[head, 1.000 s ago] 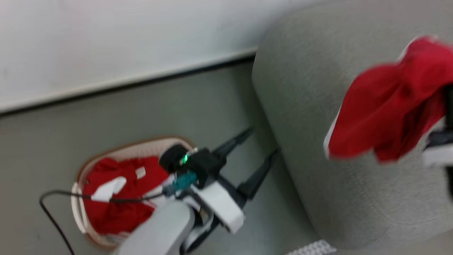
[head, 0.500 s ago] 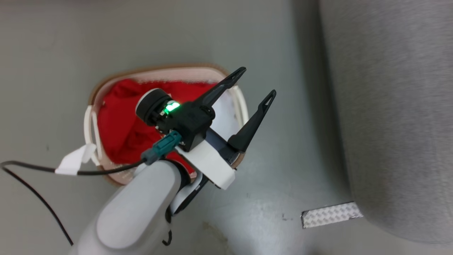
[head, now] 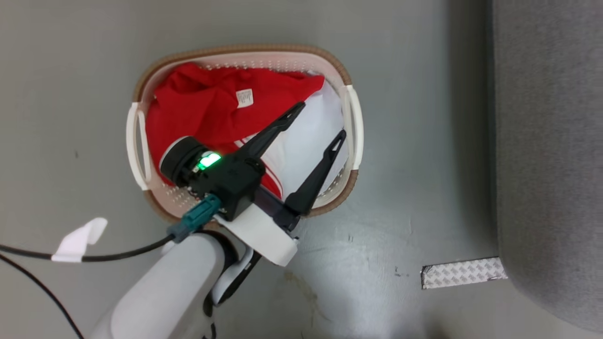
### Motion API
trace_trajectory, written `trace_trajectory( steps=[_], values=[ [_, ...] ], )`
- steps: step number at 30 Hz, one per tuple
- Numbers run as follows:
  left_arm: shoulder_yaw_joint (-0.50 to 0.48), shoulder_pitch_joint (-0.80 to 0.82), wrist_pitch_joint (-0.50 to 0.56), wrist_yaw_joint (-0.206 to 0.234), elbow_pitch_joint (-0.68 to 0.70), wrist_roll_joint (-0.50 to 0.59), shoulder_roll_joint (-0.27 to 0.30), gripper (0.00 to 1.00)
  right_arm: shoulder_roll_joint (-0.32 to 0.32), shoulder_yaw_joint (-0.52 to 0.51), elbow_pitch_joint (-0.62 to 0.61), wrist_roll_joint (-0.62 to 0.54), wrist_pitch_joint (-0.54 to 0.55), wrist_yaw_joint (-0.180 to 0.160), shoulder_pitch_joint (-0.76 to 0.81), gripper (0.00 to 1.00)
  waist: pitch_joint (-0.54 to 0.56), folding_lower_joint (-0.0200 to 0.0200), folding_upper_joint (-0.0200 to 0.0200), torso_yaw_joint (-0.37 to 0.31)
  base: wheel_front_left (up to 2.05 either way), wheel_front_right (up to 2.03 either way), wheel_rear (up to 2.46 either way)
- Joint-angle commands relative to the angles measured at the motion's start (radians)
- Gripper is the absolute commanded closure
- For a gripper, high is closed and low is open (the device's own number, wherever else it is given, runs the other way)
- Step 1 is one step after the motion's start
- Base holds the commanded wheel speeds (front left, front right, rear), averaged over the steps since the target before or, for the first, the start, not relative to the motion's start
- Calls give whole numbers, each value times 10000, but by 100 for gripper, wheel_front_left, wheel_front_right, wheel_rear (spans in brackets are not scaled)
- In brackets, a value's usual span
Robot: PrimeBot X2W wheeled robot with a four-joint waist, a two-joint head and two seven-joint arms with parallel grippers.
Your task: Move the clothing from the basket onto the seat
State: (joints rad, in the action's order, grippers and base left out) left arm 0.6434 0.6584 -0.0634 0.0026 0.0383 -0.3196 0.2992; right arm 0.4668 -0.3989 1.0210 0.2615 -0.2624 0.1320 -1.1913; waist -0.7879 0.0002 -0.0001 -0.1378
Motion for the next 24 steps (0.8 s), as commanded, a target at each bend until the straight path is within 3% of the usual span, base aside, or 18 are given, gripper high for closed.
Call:
trace_trajectory(
  steps=[1,5,10,17,24],
  values=[
    [-121,-248,-151,73,-58,-154,94,0,-261,39,-204,-214,-27,-25,462,0,544,-2,1,-211,0,0,0],
    [-242,-602,-385,15,-236,-554,121,0,-550,536,-853,-339,-29,-25,1407,0,1455,-2,1,-316,0,0,0],
    [-490,-1236,-994,78,-717,-991,137,0,-966,1295,-2586,-102,-17,-25,3353,0,2910,-2,1,-322,0,0,0],
    [-1081,-2568,-1745,403,-1443,-1713,26,0,-1983,1730,-5550,529,-15,-25,6631,0,4852,-2,1,-183,0,0,0],
    [-1823,-4160,-2015,728,-1898,-1926,-74,0,-2852,2362,-7173,-17,-15,-25,9244,0,6264,-2,1,90,0,0,0]
  ],
)
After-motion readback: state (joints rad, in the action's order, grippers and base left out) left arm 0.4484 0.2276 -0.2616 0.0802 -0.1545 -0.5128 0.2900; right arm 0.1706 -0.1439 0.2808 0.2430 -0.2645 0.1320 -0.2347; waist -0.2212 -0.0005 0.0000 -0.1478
